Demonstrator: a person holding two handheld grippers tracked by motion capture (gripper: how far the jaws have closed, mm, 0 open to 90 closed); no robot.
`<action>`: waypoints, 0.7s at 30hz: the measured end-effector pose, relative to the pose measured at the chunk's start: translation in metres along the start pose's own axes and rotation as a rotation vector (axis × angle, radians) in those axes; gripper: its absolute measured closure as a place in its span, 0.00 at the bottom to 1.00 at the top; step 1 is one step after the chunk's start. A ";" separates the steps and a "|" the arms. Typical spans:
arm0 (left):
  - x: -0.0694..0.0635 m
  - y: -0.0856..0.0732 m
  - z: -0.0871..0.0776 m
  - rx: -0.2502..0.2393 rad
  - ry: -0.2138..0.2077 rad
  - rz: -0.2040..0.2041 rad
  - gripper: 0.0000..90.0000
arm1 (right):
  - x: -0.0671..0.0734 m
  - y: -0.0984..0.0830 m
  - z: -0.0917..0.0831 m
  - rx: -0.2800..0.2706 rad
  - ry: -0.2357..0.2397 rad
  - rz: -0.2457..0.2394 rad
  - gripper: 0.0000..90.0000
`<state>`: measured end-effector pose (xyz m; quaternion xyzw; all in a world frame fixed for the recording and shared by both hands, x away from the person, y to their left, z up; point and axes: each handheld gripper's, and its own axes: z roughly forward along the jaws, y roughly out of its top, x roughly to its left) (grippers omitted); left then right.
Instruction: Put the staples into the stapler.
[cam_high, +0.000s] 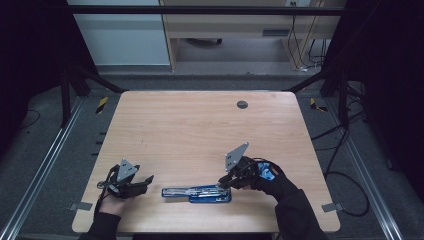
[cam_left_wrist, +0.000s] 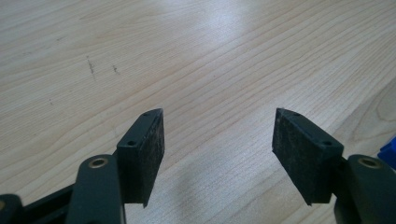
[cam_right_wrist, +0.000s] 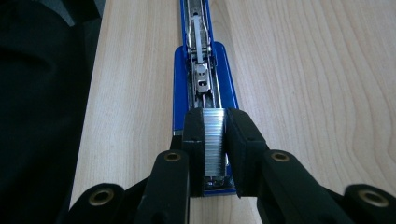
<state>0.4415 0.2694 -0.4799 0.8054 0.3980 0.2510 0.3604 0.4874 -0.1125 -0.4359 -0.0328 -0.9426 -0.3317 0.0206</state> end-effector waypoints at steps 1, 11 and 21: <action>0.000 0.000 0.000 -0.001 0.001 -0.001 0.38 | 0.000 0.000 0.000 0.004 0.001 0.000 0.87; 0.000 0.000 0.001 0.006 0.001 0.003 0.38 | -0.002 0.000 0.004 0.028 0.016 -0.010 0.87; 0.000 0.000 0.000 0.005 0.000 0.005 0.38 | -0.003 0.001 0.008 0.055 0.018 -0.013 0.87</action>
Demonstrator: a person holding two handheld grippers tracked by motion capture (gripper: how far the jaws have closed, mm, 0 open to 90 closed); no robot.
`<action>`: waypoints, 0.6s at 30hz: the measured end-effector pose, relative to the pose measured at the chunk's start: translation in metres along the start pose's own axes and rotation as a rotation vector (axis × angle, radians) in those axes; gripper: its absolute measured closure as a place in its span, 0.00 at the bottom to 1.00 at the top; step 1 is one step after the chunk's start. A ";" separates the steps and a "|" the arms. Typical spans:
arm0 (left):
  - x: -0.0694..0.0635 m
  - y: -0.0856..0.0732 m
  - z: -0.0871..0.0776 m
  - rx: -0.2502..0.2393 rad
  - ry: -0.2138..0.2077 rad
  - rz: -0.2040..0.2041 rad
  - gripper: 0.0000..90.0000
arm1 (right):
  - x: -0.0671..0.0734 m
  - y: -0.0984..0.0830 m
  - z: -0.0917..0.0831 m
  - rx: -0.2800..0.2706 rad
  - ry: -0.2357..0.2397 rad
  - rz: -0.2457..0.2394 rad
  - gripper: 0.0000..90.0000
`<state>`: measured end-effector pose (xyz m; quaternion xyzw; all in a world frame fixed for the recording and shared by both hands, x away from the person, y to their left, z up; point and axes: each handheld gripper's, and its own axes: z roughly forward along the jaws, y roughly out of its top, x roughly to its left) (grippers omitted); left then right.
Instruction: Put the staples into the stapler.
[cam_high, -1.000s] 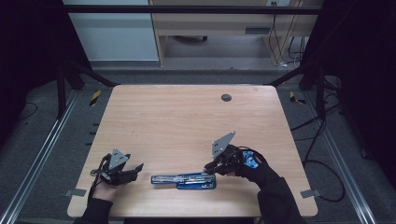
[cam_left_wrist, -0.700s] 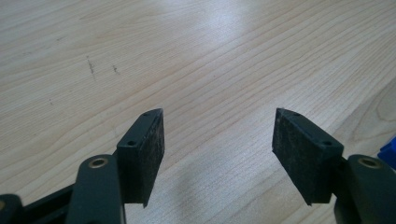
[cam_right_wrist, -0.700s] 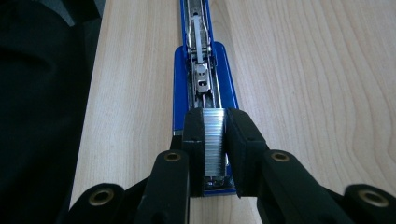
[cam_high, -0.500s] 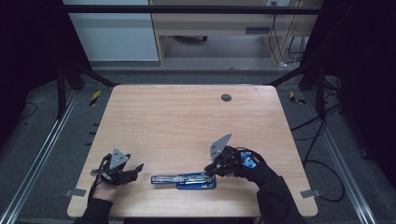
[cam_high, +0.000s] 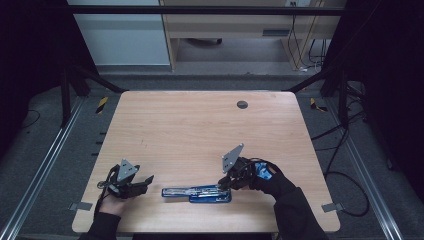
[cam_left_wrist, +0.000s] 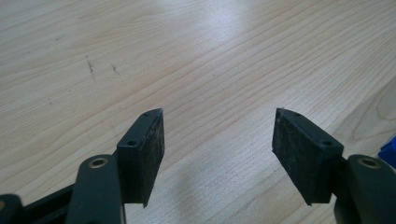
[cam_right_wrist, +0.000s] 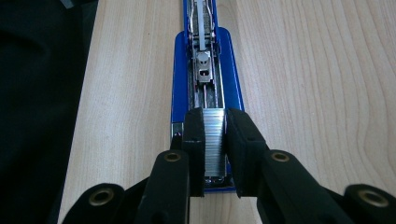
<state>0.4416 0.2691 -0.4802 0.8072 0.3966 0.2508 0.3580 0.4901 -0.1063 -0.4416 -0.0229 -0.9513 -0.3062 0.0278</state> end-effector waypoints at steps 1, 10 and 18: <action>0.000 0.000 0.000 0.000 0.000 0.000 0.38 | 0.000 0.000 0.000 0.000 0.001 0.001 0.87; 0.000 0.000 0.000 0.000 -0.001 0.001 0.38 | 0.002 0.000 0.001 -0.002 0.003 -0.014 0.87; 0.000 0.000 0.000 0.002 -0.001 0.002 0.38 | 0.002 0.000 0.001 0.007 0.001 -0.008 0.87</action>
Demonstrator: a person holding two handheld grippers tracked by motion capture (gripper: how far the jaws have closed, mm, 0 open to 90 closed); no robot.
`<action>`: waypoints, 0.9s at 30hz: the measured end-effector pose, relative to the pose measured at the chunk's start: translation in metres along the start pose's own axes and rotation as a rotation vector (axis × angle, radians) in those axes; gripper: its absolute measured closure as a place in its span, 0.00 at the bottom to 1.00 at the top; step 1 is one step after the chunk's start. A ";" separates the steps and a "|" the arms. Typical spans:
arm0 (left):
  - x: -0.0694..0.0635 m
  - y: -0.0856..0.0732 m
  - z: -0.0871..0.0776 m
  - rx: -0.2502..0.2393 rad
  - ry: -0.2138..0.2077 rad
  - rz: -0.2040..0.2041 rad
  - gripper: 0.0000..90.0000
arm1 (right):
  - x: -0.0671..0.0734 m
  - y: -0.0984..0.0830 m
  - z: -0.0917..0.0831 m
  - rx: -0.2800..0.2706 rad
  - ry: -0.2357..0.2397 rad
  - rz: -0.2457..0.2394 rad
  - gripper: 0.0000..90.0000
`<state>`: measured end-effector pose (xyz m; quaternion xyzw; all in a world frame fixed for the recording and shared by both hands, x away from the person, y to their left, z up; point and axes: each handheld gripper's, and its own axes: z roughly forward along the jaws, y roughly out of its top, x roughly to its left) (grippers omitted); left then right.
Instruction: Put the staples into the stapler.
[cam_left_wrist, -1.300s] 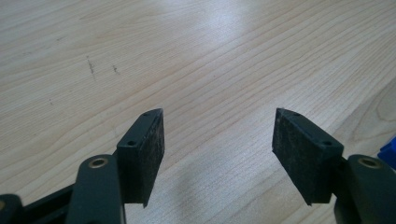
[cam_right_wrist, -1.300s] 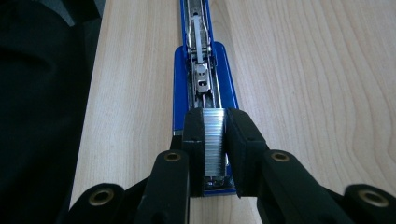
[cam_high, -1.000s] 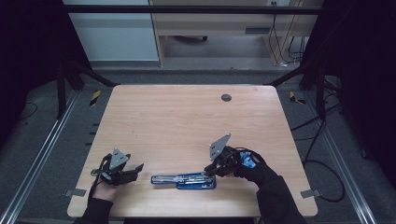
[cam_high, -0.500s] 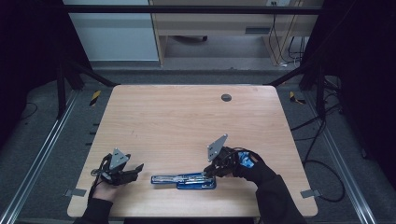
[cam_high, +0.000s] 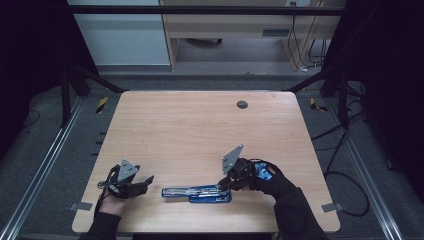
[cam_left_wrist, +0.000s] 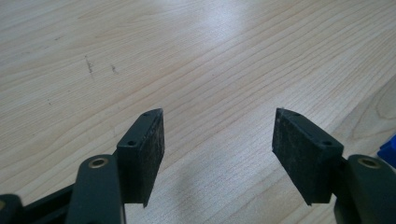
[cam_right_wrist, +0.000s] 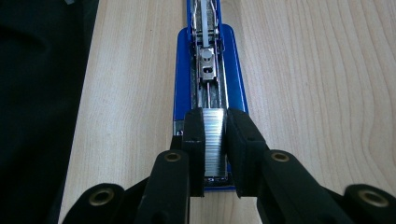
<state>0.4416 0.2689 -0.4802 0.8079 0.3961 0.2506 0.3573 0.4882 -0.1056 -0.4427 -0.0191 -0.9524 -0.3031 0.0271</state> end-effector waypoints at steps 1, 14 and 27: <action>0.000 0.000 0.000 0.000 0.000 0.000 0.38 | 0.000 0.000 0.000 -0.001 0.001 -0.001 0.87; -0.001 0.000 0.000 0.001 -0.001 0.003 0.38 | 0.000 0.000 0.004 0.014 0.001 -0.003 0.87; -0.001 0.000 0.000 0.000 -0.003 0.004 0.38 | 0.001 -0.001 0.004 0.014 -0.003 0.006 0.86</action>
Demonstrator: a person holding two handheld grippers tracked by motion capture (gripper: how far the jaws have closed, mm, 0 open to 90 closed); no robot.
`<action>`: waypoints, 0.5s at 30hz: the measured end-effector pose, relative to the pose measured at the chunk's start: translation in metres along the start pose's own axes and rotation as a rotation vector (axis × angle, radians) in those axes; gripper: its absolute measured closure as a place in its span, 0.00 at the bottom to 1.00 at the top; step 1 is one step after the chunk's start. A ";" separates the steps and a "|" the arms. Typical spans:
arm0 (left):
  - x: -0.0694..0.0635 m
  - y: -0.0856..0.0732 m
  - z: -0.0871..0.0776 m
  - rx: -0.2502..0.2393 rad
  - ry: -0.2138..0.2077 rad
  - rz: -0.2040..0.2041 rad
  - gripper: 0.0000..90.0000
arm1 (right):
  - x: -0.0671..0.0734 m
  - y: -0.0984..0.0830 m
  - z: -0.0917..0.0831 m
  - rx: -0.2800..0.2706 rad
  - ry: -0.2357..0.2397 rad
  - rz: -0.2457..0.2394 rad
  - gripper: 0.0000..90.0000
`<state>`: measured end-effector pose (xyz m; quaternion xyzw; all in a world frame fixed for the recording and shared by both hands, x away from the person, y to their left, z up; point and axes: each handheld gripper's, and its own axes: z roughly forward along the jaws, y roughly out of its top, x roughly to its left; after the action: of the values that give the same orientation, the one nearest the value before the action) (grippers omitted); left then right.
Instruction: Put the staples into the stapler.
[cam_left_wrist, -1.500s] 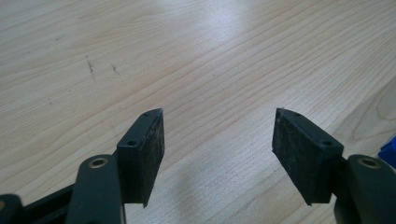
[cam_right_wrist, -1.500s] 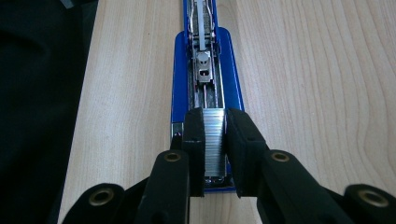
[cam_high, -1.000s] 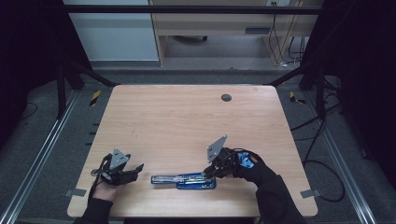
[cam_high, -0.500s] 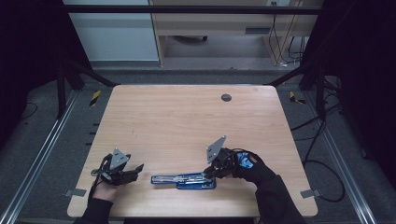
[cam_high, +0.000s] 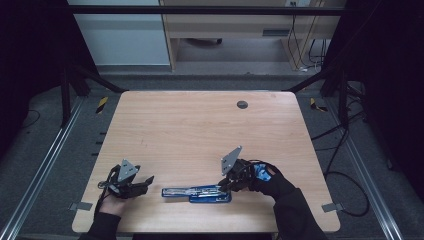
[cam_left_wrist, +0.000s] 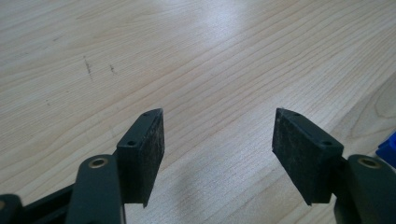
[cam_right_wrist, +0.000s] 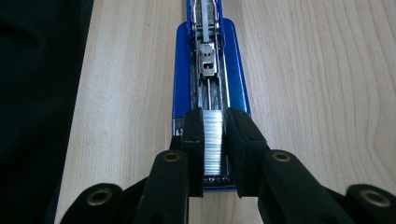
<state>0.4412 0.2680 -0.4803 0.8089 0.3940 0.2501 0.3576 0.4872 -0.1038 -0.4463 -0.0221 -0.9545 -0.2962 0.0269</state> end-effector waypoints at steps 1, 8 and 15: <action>0.000 0.000 0.000 0.000 0.000 0.000 0.38 | 0.000 0.000 0.000 0.001 -0.001 -0.002 0.85; 0.000 0.000 0.000 0.001 -0.001 0.002 0.38 | 0.001 0.000 -0.001 -0.002 -0.015 0.014 0.80; 0.000 0.000 0.001 0.008 -0.003 0.004 0.38 | 0.001 0.001 -0.001 -0.011 -0.011 0.016 0.81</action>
<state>0.4417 0.2676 -0.4808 0.8115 0.3927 0.2480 0.3545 0.4862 -0.1032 -0.4449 -0.0315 -0.9527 -0.3012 0.0237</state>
